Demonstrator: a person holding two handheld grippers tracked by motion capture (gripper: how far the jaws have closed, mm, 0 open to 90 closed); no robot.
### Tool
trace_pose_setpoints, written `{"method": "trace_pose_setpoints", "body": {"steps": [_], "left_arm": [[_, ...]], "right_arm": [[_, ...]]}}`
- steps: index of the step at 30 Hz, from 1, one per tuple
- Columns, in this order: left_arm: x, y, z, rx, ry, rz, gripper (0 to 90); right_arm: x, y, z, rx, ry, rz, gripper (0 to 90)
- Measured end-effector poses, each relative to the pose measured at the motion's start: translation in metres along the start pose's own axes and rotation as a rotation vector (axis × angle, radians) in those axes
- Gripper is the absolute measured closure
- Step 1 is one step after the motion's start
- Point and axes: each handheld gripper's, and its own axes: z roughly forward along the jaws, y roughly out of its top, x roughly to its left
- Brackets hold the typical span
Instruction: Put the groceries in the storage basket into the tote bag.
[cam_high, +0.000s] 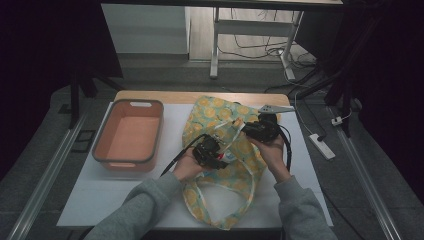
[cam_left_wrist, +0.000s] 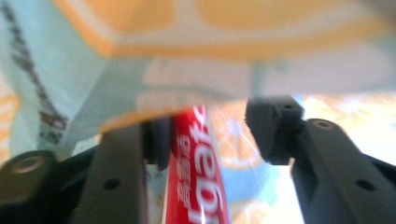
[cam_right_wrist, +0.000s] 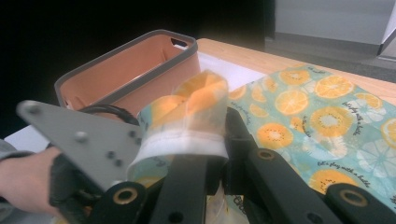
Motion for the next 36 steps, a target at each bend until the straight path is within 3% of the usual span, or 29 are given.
{"method": "trace_pose_setpoints", "body": {"steps": [2,5,9,15,19,25,30,36], "left_arm": [[-0.003,-0.003,-0.007,-0.001,-0.004,0.004,45.6],[-0.006,-0.009,-0.020,-0.040,-0.013,-0.004,41.6],[-0.007,-0.017,-0.042,-0.121,-0.078,-0.003,37.8],[-0.017,-0.027,-0.068,-0.174,-0.099,0.049,35.2],[-0.019,-0.037,-0.089,-0.215,-0.090,0.069,35.1],[-0.007,-0.059,-0.116,-0.264,-0.061,0.037,35.1],[0.005,-0.074,-0.122,-0.268,-0.054,0.000,35.1],[0.014,-0.083,-0.124,-0.258,-0.032,-0.015,35.5]], "right_arm": [[-0.001,0.000,0.000,0.001,-0.005,-0.002,88.1],[-0.003,-0.002,0.000,0.005,-0.008,0.005,88.1],[-0.006,-0.003,0.001,0.014,-0.013,0.010,88.1],[-0.007,-0.006,0.002,0.027,-0.018,0.009,88.0],[-0.008,-0.010,0.002,0.038,-0.020,0.013,88.0],[-0.004,-0.016,0.001,0.065,-0.013,0.009,88.0],[0.003,-0.024,-0.001,0.089,-0.007,0.006,88.0],[0.010,-0.037,-0.005,0.129,-0.007,0.005,88.0]]}}
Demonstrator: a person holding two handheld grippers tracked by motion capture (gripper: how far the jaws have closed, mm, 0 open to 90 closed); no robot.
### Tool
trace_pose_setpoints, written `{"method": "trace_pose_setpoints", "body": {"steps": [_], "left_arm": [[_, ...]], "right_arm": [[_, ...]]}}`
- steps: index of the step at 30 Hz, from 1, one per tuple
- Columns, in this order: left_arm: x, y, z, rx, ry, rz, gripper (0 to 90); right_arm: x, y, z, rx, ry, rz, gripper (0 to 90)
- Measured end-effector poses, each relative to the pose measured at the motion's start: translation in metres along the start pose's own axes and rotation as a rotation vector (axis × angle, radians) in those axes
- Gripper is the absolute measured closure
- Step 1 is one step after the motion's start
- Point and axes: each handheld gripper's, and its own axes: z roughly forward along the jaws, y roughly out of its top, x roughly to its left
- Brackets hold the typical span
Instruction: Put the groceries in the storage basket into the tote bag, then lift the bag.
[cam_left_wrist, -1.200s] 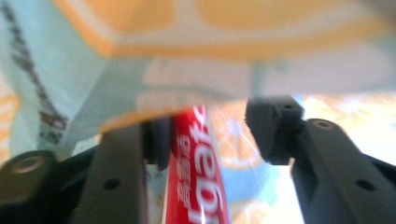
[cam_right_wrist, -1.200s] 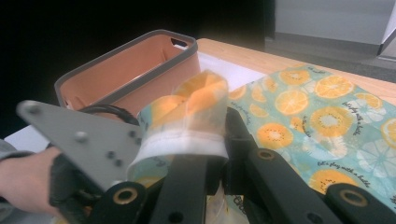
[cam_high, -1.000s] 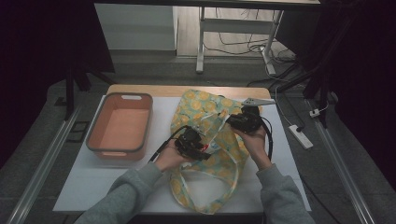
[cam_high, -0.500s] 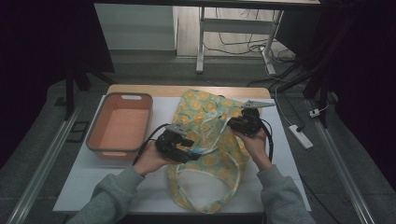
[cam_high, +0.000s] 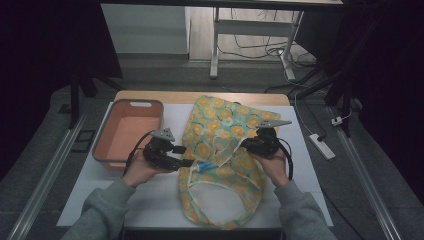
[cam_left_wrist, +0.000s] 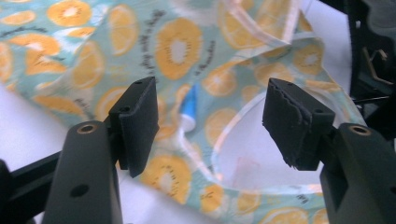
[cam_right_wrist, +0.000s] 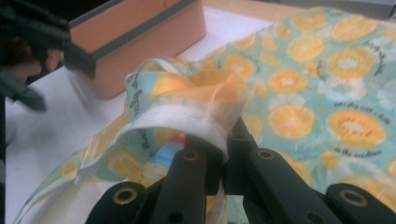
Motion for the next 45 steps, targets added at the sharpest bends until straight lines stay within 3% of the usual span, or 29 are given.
{"method": "trace_pose_setpoints", "body": {"steps": [9,18,26,33,38,45], "left_arm": [[0.009,-0.004,-0.006,-0.011,0.016,-0.019,36.0],[0.012,-0.006,-0.006,0.000,0.058,-0.040,35.5],[0.010,-0.008,0.000,0.049,0.090,-0.031,30.0],[0.003,-0.016,-0.003,0.060,0.100,-0.028,29.1],[0.000,-0.019,0.009,0.099,0.137,-0.030,28.4],[-0.009,-0.018,0.043,0.185,0.213,-0.001,24.1]], "right_arm": [[0.014,-0.021,-0.009,0.046,0.002,-0.034,87.6],[0.014,-0.035,-0.013,0.067,0.007,-0.056,87.0],[0.021,-0.033,-0.020,0.045,0.024,-0.096,61.9],[0.027,-0.041,-0.037,0.007,0.015,-0.105,50.8],[0.032,-0.052,-0.053,-0.007,-0.015,-0.100,46.4],[0.035,-0.074,-0.075,-0.015,-0.052,-0.075,43.6]]}}
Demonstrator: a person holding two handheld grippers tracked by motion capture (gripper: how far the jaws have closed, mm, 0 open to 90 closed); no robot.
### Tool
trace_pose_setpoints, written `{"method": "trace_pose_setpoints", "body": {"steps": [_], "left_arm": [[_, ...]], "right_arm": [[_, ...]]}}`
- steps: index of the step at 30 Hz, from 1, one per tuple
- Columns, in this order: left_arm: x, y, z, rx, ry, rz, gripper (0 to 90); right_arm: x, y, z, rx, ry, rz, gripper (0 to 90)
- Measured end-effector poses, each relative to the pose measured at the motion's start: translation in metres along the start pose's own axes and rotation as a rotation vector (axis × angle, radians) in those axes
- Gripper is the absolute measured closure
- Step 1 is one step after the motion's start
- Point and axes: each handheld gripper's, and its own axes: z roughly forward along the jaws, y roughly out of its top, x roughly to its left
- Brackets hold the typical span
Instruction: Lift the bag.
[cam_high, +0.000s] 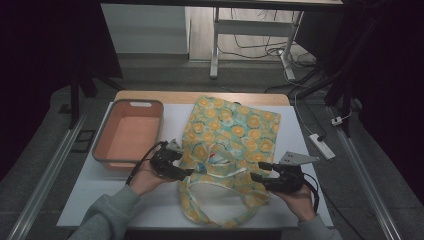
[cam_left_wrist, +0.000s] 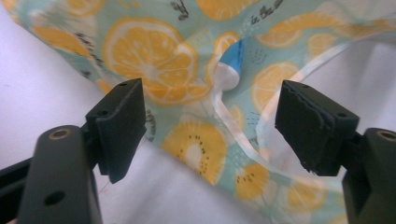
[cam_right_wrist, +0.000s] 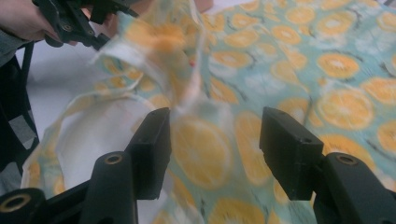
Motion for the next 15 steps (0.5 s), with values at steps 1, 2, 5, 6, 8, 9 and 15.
{"method": "trace_pose_setpoints", "body": {"steps": [1,2,5,6,8,9,15], "left_arm": [[-0.001,0.001,0.004,0.007,0.015,0.001,23.2],[-0.002,0.002,0.006,0.011,0.030,0.007,23.0],[-0.003,0.008,0.009,-0.001,0.055,0.006,23.2],[-0.003,0.010,0.009,-0.008,0.051,0.002,24.6],[-0.002,0.014,0.010,-0.013,0.061,-0.001,26.3],[-0.002,0.017,0.011,-0.011,0.077,0.003,26.6],[0.005,0.029,0.025,0.035,0.103,-0.008,33.2]], "right_arm": [[-0.001,-0.003,-0.002,0.001,-0.005,0.003,43.5],[-0.001,-0.006,-0.003,0.003,-0.011,0.008,43.5],[-0.003,-0.011,-0.005,0.014,-0.021,0.010,43.6],[-0.003,-0.012,-0.004,0.016,-0.021,0.011,43.6],[-0.003,-0.012,-0.003,0.021,-0.019,0.010,43.6],[-0.003,-0.012,-0.003,0.022,-0.019,0.008,43.6],[-0.001,-0.012,-0.002,0.026,-0.016,-0.008,43.6]]}}
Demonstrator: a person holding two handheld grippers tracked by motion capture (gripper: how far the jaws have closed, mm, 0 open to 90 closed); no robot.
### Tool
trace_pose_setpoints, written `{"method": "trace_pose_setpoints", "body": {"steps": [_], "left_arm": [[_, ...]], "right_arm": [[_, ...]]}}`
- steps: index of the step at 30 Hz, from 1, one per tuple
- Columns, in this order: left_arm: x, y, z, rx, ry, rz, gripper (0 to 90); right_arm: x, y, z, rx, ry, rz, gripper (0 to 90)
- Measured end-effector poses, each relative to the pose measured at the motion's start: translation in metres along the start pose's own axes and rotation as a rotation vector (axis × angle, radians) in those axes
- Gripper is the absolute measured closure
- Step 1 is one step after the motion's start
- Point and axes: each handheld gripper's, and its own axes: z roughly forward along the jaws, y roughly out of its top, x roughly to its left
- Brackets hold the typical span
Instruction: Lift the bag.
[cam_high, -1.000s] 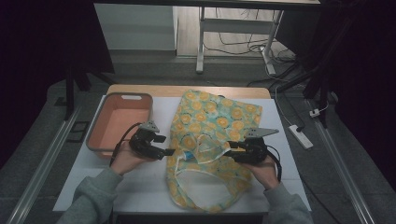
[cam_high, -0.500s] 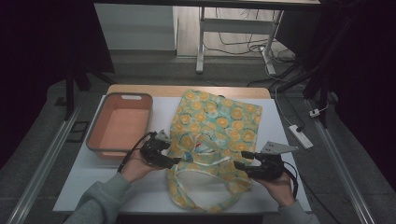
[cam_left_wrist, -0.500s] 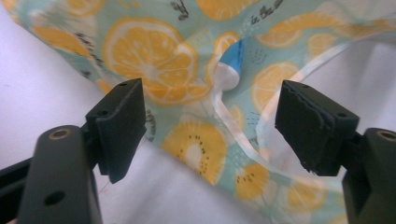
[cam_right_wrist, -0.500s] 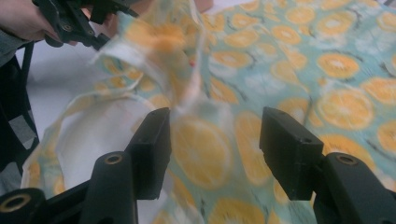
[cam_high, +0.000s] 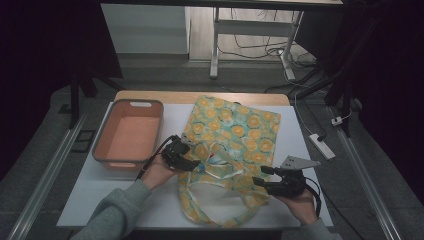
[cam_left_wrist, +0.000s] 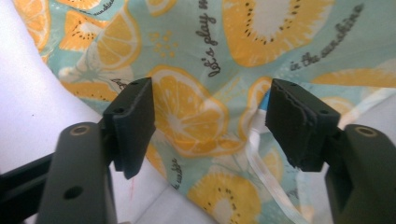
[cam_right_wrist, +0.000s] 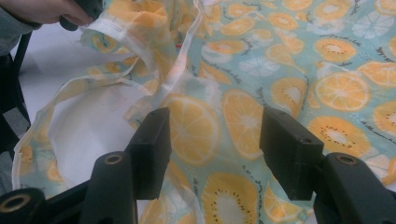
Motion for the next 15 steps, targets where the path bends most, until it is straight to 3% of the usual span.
{"method": "trace_pose_setpoints", "body": {"steps": [2,5,12,15], "left_arm": [[0.004,0.002,0.001,-0.005,-0.048,-0.021,39.7],[0.006,0.004,0.001,0.004,-0.046,-0.032,54.8],[0.012,0.001,0.004,0.033,-0.085,-0.042,84.6],[0.014,-0.001,0.000,0.033,-0.098,-0.035,87.8]], "right_arm": [[-0.001,0.000,-0.001,-0.003,-0.001,0.002,43.6],[-0.003,-0.002,-0.002,-0.003,-0.002,0.012,43.6],[-0.002,-0.005,0.002,0.028,0.011,0.014,43.3],[0.000,-0.006,0.006,0.063,0.014,0.018,42.3]]}}
